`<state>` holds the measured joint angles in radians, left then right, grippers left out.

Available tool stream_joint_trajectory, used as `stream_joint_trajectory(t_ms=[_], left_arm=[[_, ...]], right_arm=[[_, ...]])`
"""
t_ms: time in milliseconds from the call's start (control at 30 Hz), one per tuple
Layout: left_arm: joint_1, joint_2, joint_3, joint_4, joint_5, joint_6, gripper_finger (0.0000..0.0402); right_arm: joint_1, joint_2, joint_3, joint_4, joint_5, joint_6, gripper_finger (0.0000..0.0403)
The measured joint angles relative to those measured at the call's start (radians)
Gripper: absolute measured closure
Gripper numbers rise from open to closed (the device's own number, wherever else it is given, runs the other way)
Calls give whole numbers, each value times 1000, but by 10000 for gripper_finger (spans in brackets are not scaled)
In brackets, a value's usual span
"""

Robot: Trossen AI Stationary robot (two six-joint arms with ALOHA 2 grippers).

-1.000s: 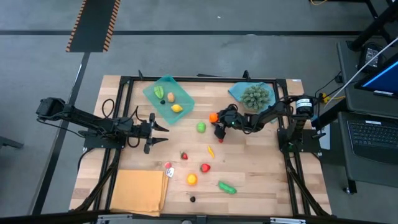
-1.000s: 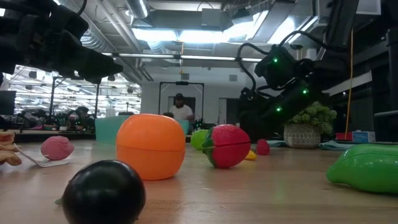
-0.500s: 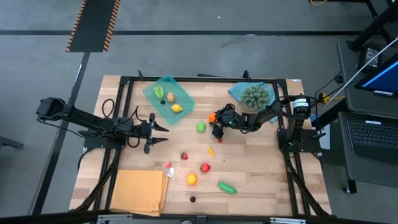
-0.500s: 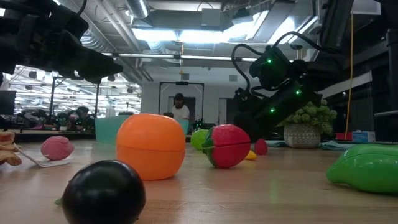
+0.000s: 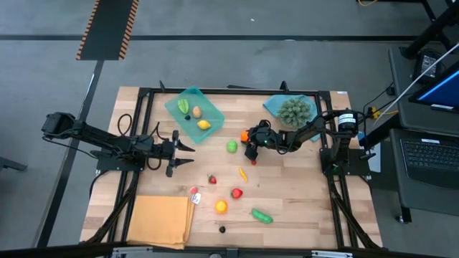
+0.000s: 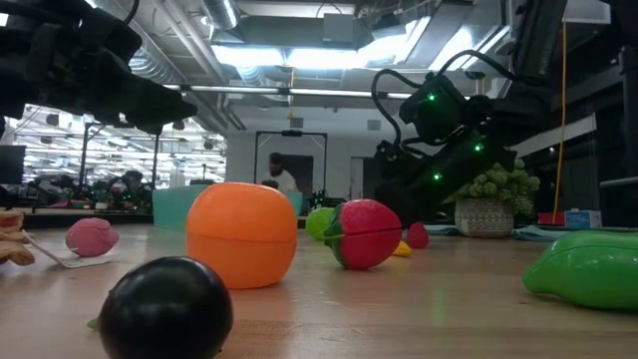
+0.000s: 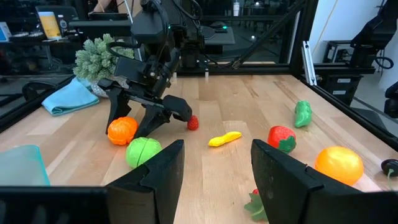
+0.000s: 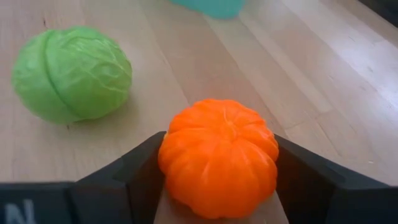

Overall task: Pick and placing Produce into tupperware
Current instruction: Put the orange pumpkin into the blue bin

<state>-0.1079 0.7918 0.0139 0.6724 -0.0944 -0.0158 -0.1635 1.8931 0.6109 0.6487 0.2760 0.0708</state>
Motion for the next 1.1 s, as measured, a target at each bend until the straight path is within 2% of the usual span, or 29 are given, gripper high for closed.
stream_joint_trajectory(t_ms=[200, 367, 767, 1000, 1100], left_arm=[[0, 0, 0, 0, 0, 0, 223], [0, 0, 0, 0, 0, 0, 223], [0, 0, 0, 0, 0, -6, 223], [11, 0, 0, 4, -11, 17, 223], [14, 0, 0, 4, -12, 22, 223]], right_arm=[[0, 0, 0, -1, 0, 9, 136], [0, 1, -1, 6, 1, 22, 153], [0, 1, -2, 56, 0, 26, 144], [0, -76, -2, 52, 0, -2, 154], [0, -133, -2, 27, 0, -5, 141]])
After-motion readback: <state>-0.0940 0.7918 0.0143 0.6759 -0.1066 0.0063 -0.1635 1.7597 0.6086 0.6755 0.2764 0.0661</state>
